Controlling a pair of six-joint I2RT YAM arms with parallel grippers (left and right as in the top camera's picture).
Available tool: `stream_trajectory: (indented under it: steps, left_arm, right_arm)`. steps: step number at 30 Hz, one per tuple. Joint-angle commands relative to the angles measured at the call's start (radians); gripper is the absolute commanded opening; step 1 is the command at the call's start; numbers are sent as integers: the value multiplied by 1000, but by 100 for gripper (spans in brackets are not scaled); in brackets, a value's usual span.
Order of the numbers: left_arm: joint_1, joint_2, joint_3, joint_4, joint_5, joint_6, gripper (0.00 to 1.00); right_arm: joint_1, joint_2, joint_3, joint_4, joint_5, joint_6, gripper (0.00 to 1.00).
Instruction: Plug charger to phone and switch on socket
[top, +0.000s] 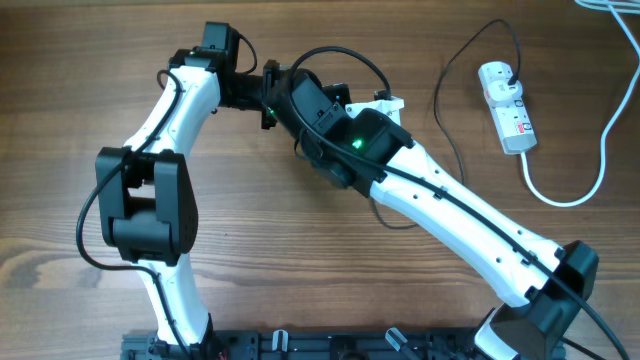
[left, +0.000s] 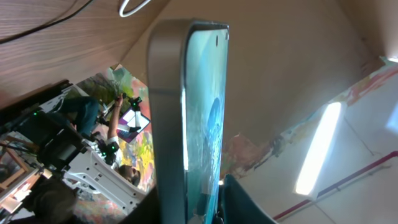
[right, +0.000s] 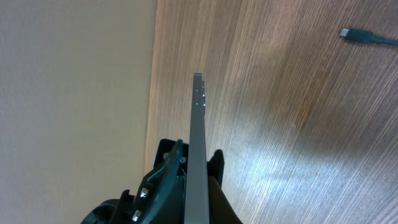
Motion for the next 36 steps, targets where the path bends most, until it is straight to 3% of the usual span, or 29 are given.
stream_trajectory:
  steps: [1,6,12,16,20,24,28,30,32,36]
  left_arm:
    - [5,-35,2,2,30,2,21]
    - [5,-35,2,2,30,2,4]
    - [5,-35,2,2,29,1,4]
    - [6,-35,2,3,8,2,4]
    - [6,-35,2,12,-88,3,4]
    - [6,-35,2,82,-150,113,4]
    - [5,-35,2,61,-264,375,4]
    - [3,-35,2,8,-366,436,4]
    - [3,-42,2,-11,-369,517,4]
    - [6,-122,2,-6,-395,583,4]
  right_arm:
    - [2,-37,16,12,6,14,4]
    - [2,-37,16,18,-2,14,5]
    - [2,-39,16,18,-21,6,28]
    - [2,-90,16,91,23,-309,100]
    - [-4,-209,16,111,52,-632,100]
    - [-62,-328,16,80,-24,-1183,100]
    - [-235,-353,16,-117,-195,-1259,100]
    - [-371,-342,16,-208,-387,-1363,100]
    - [-489,-310,15,-270,-562,-1497,100]
    - [-591,-214,9,-361,-600,-1560,100]
